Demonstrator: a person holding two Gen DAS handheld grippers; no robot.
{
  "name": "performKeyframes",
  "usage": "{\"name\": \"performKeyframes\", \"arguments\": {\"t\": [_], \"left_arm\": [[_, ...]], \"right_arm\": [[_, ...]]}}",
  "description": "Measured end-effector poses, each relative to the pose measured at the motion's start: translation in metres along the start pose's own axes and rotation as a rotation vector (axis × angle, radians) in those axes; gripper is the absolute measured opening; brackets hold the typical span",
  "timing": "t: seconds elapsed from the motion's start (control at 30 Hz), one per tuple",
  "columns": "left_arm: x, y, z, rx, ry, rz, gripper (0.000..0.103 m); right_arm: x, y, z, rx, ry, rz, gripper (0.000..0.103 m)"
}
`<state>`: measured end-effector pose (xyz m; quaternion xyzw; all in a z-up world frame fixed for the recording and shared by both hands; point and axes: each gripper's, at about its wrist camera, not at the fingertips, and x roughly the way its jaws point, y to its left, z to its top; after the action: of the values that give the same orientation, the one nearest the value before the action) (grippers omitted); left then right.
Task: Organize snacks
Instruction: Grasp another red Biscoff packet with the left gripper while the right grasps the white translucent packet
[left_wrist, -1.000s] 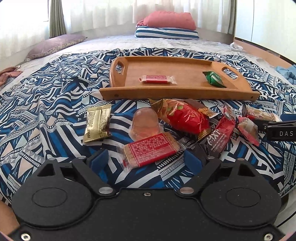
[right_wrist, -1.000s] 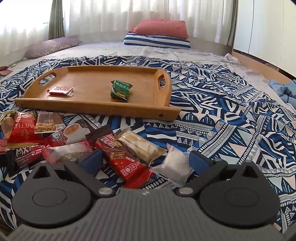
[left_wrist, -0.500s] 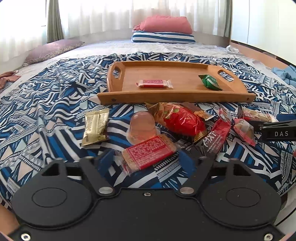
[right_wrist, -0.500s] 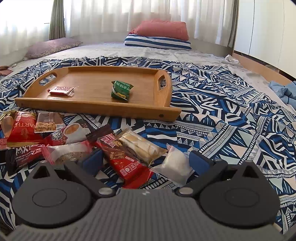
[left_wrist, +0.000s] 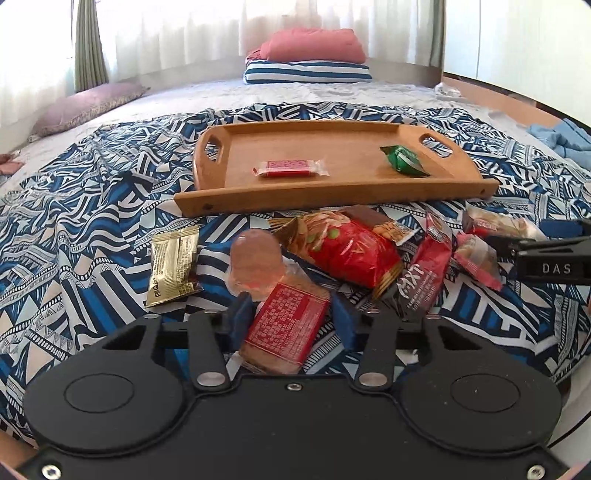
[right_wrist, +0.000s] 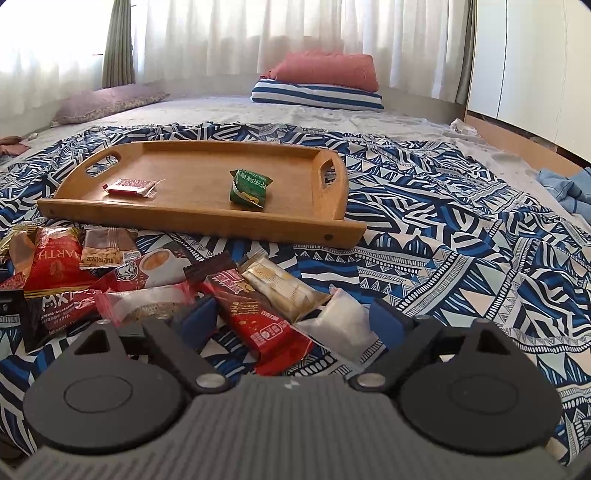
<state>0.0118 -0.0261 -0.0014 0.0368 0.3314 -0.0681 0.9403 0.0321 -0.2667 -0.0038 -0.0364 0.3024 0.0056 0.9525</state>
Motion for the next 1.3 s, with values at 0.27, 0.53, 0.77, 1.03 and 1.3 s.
{"name": "performKeyframes", "arguments": {"t": [0.27, 0.53, 0.77, 1.03, 1.3], "left_arm": [[-0.009, 0.001, -0.001, -0.023, 0.007, -0.019, 0.036], [-0.016, 0.000, -0.005, -0.018, 0.005, -0.010, 0.035], [-0.019, 0.000, -0.007, -0.015, 0.002, 0.005, 0.036], [-0.022, -0.001, -0.009, -0.003, -0.004, 0.009, 0.040], [-0.028, 0.000, -0.009, 0.004, -0.014, 0.029, 0.046]], "right_arm": [[-0.013, 0.000, -0.001, -0.001, -0.021, 0.002, 0.078], [-0.027, -0.003, -0.004, 0.011, -0.061, 0.005, 0.079], [-0.031, -0.029, 0.002, 0.128, -0.089, -0.047, 0.080], [-0.016, -0.039, -0.001, 0.183, -0.005, -0.077, 0.080], [-0.003, -0.035, 0.001, 0.220, 0.024, -0.088, 0.053]]}}
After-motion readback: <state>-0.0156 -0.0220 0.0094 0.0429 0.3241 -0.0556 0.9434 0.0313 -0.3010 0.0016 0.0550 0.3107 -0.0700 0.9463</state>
